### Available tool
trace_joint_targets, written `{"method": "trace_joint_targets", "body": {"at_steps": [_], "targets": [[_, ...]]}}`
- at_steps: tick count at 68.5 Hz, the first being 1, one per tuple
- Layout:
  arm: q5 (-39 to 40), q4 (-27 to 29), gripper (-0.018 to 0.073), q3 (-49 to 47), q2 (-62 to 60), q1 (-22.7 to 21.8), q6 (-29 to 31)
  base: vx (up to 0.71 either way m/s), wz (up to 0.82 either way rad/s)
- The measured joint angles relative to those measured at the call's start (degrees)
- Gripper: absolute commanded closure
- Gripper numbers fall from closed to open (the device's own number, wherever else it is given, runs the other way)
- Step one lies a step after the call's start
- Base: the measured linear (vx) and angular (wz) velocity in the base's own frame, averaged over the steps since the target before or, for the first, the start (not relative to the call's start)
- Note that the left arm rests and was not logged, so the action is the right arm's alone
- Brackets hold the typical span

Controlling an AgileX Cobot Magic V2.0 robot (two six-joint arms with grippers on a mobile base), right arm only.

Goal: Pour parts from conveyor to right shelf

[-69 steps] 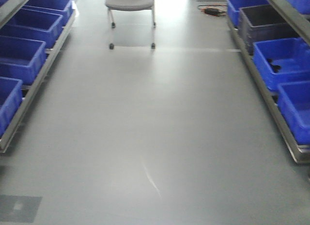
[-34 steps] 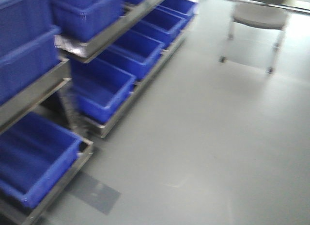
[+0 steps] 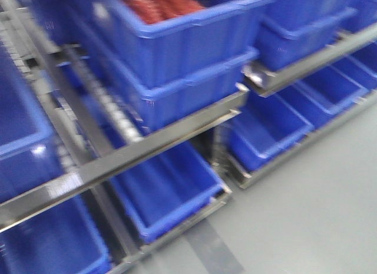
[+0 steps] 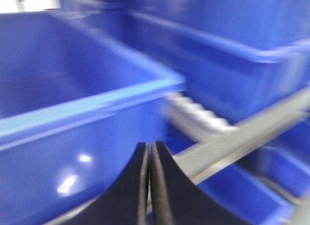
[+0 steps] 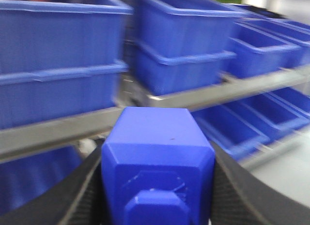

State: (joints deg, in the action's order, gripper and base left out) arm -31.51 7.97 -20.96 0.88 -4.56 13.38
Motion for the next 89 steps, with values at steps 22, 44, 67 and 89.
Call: {"method": "trace_joint_targets", "body": {"at_steps": [22,44,67,89], "targets": [[0.0,0.0,0.0565,0.0,0.0,0.0,0.0,0.17,0.71],[0.0,0.0,0.0565,0.0,0.0,0.0,0.0,0.16,0.74],[0.0,0.0,0.0565,0.0,0.0,0.0,0.0,0.18,0.37],[0.0,0.0,0.0565,0.0,0.0,0.0,0.0,0.17,0.08]]}}
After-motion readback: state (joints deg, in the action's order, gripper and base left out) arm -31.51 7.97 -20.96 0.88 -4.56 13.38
